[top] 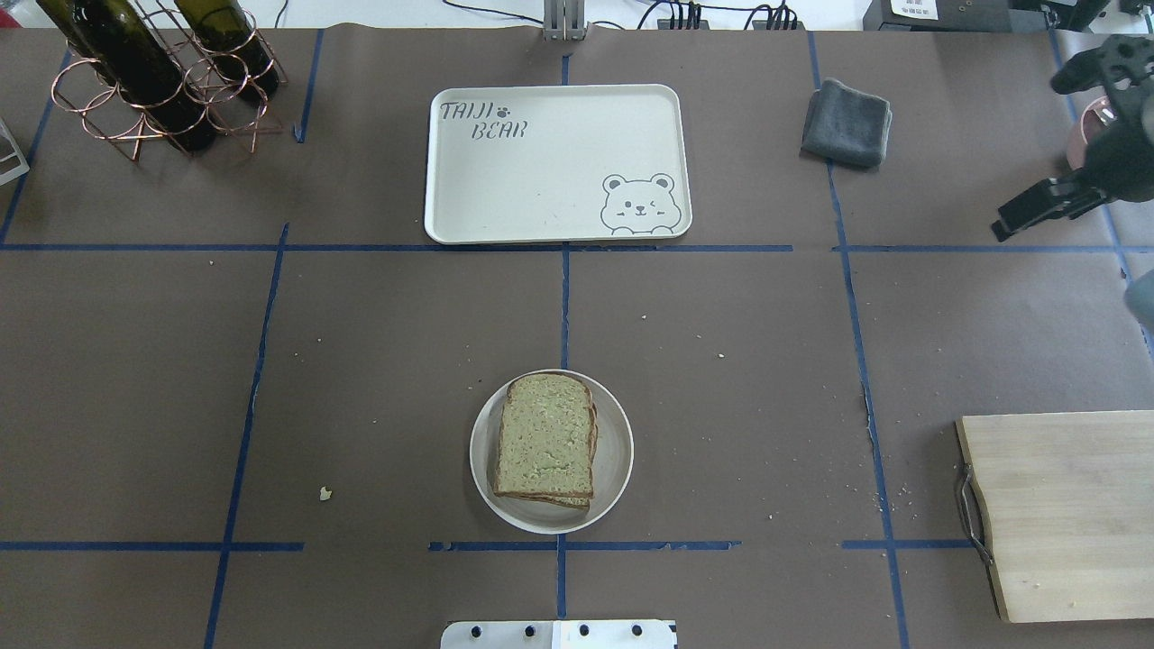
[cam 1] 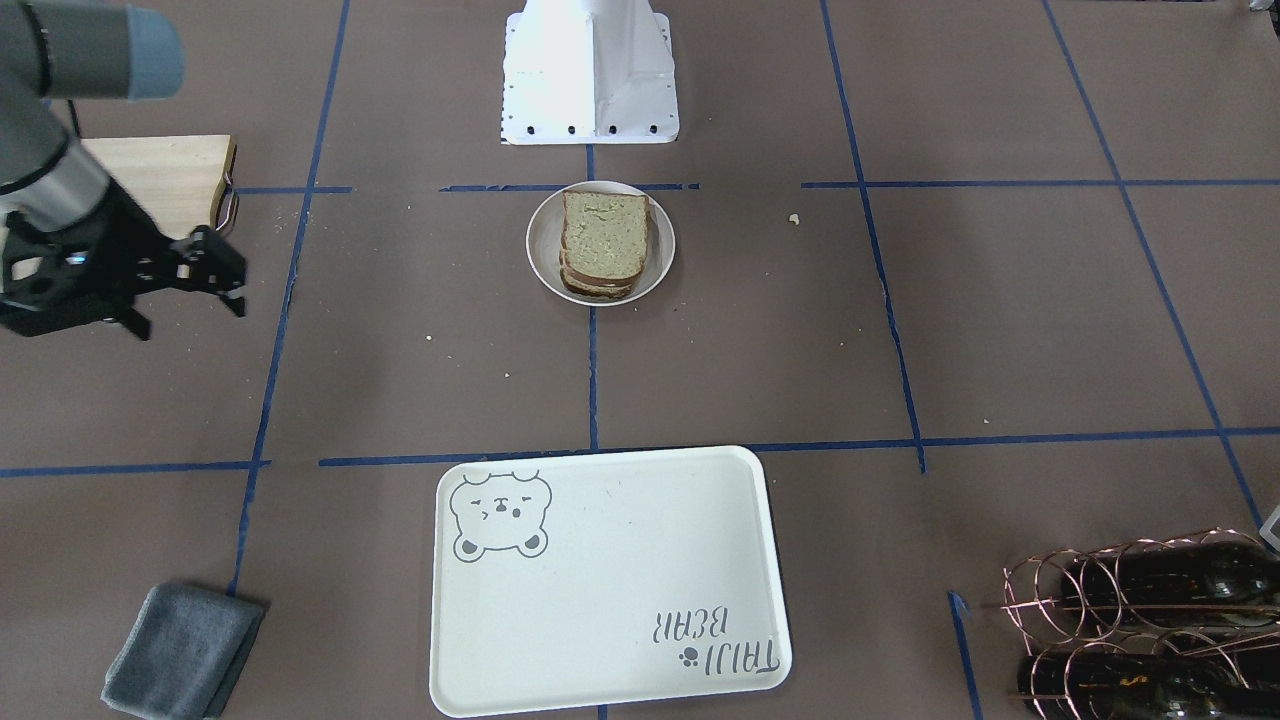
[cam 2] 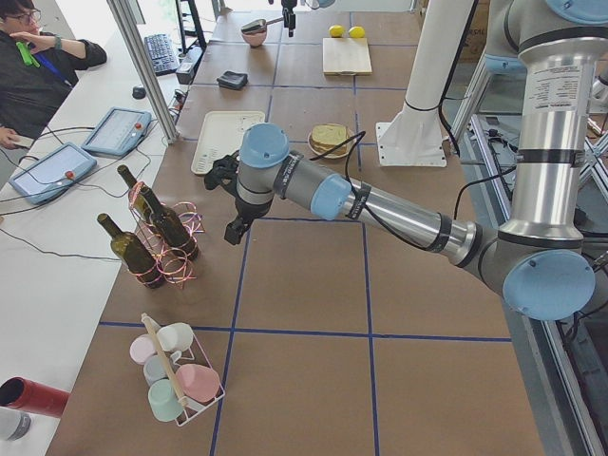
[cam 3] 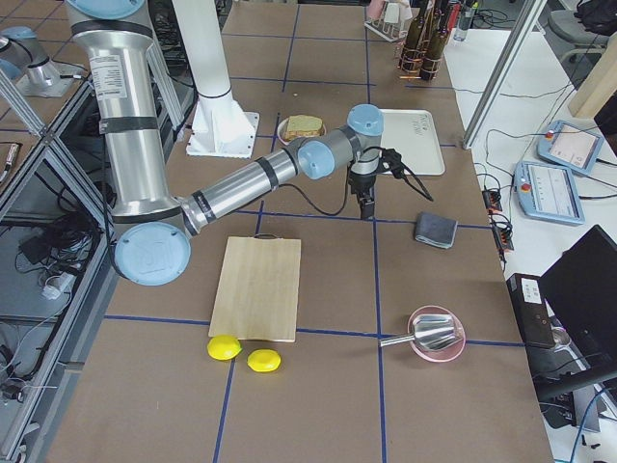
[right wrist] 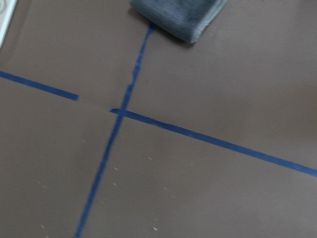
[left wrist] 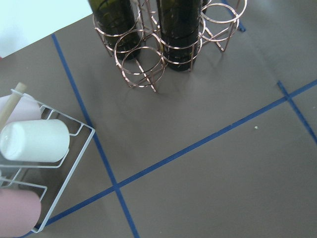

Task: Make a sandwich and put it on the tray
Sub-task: 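Move the left gripper toward the plate rim nearest it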

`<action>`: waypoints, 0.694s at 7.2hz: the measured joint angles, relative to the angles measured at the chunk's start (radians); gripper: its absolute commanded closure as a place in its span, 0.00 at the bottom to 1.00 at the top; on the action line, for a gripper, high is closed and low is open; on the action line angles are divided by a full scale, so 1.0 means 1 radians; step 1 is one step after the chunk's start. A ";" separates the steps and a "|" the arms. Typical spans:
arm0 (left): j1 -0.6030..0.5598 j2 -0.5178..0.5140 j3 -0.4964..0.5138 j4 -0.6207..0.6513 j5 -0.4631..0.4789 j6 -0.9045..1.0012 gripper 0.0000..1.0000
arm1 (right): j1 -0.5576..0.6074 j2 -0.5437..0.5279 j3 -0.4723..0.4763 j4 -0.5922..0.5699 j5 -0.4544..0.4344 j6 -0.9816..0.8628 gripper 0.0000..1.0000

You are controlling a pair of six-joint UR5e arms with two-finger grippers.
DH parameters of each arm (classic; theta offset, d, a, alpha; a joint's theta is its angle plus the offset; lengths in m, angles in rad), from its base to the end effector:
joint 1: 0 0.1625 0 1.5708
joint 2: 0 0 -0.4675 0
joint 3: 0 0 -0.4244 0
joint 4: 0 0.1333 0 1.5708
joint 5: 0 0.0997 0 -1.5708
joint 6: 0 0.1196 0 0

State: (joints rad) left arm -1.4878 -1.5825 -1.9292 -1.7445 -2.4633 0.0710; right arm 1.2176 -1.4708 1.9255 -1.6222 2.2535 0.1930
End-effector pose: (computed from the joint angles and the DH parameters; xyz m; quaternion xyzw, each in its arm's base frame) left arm 0.0035 -0.5268 0.4891 0.2398 0.4172 0.1824 0.8574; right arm -0.1381 -0.5418 0.4875 0.0933 -0.3667 -0.1407 0.9149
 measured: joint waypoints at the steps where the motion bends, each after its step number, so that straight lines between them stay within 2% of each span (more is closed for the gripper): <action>1: 0.084 -0.004 -0.025 -0.081 -0.019 -0.099 0.00 | 0.101 -0.057 -0.002 -0.066 0.007 -0.200 0.00; 3: 0.279 -0.057 -0.054 -0.233 -0.019 -0.425 0.00 | 0.246 -0.212 -0.006 -0.102 0.042 -0.408 0.00; 4: 0.392 -0.111 -0.061 -0.266 0.021 -0.636 0.00 | 0.288 -0.271 -0.015 -0.084 0.071 -0.430 0.00; 5: 0.528 -0.174 -0.066 -0.279 0.109 -0.864 0.00 | 0.317 -0.308 -0.029 -0.058 0.089 -0.435 0.00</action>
State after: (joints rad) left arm -0.9601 -1.7568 -1.9956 -2.0234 -2.3543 -0.7928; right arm 1.5345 -1.7786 1.8963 -1.6806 2.3420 -0.2420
